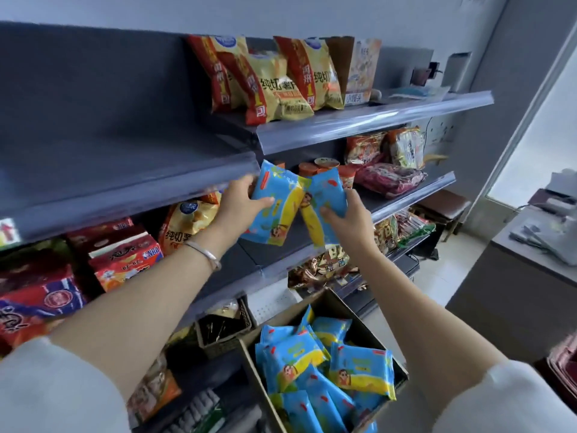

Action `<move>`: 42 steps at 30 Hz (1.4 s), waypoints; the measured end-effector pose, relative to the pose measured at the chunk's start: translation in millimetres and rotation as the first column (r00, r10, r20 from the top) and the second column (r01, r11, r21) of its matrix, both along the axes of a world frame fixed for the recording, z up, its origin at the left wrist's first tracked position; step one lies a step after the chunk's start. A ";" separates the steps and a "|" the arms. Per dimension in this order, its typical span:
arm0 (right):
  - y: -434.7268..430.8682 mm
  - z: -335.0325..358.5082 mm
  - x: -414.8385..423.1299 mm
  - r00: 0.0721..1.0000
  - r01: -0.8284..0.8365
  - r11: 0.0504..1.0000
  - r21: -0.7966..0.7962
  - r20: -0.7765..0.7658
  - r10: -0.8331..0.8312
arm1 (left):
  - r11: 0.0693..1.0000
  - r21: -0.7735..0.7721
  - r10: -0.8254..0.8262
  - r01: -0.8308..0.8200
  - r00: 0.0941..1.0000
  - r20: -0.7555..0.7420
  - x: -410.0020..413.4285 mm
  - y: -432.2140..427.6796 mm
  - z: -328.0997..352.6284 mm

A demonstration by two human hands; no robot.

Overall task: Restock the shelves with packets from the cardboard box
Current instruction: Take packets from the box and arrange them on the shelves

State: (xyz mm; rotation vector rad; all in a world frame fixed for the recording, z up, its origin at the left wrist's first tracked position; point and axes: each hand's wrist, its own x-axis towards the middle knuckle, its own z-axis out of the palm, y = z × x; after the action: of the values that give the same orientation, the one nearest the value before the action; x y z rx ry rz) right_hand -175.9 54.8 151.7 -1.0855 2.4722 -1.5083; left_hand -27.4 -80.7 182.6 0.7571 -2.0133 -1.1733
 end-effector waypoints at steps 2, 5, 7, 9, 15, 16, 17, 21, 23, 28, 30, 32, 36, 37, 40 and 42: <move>-21.1 27.1 10.7 0.999 -0.040 0.997 -0.070 -0.018 0.039 | 0.998 -0.054 0.028 -0.031 0.998 -0.049 15.7 -14.0 30.1; -55.5 65.2 32.0 0.993 -0.103 0.984 -0.147 -0.065 0.094 | 0.984 -0.150 0.078 -0.093 0.992 -0.101 46.7 -34.7 70.3; -79.6 88.0 50.7 0.985 -0.168 0.964 -0.207 -0.077 0.156 | 0.974 -0.190 0.095 -0.120 0.986 -0.137 70.8 -50.5 93.2; -104.4 108.3 72.8 0.973 -0.230 0.938 -0.261 -0.096 0.212 | 0.957 -0.245 0.117 -0.154 0.981 -0.156 99.0 -67.8 114.3; -190.3 152.0 162.4 0.924 -0.371 0.877 -0.305 -0.220 0.314 | 0.900 -0.334 0.231 -0.280 0.956 -0.180 212.0 -129.5 160.8; -206.9 155.9 179.6 0.910 -0.400 0.870 -0.289 -0.238 0.339 | 0.889 -0.339 0.261 -0.308 0.949 -0.177 234.8 -142.9 165.0; -223.7 159.1 197.0 0.894 -0.428 0.867 -0.256 -0.262 0.364 | 0.874 -0.346 0.300 -0.340 0.939 -0.167 258.3 -156.5 168.7; -286.7 165.9 265.6 0.804 -0.483 0.876 -0.011 -0.401 0.438 | 0.774 -0.399 0.508 -0.491 0.859 -0.071 354.0 -206.7 174.8; -316.6 165.4 297.5 0.739 -0.505 0.857 0.101 -0.463 0.490 | 0.729 -0.442 0.587 -0.523 0.809 0.011 398.6 -226.2 172.6; -386.5 162.3 364.5 0.546 -0.528 0.773 0.352 -0.557 0.626 | 0.706 -0.529 0.666 -0.471 0.696 0.268 485.9 -266.3 159.4; -411.2 159.9 385.0 0.459 -0.516 0.724 0.458 -0.566 0.685 | 0.716 -0.534 0.666 -0.450 0.670 0.329 506.6 -280.2 152.9; -431.9 157.5 401.6 0.388 -0.482 0.677 0.556 -0.557 0.734 | 0.734 -0.531 0.651 -0.422 0.660 0.376 518.8 -290.9 146.0; -459.8 154.5 423.0 0.310 -0.407 0.610 0.679 -0.526 0.792 | 0.763 -0.527 0.619 -0.374 0.657 0.430 529.4 -310.0 133.5; -464.0 153.2 426.1 0.294 -0.386 0.643 0.662 -0.572 0.766 | 0.773 -0.521 0.608 -0.363 0.659 0.443 530.4 -314.6 130.9; -471.6 145.6 432.3 0.252 -0.336 0.778 0.531 -0.745 0.618 | 0.789 -0.520 0.591 -0.327 0.637 0.495 529.8 -326.1 123.6; -474.8 140.8 433.6 0.228 -0.334 0.804 0.491 -0.786 0.575 | 0.792 -0.526 0.587 -0.310 0.622 0.518 525.6 -331.9 120.0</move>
State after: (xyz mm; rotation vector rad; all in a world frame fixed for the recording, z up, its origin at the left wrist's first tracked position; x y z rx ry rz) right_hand 257.7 -420.0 292.5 -2.8727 2.1785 -0.3395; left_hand 498.2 -412.6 302.6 1.5245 -2.2752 -0.1536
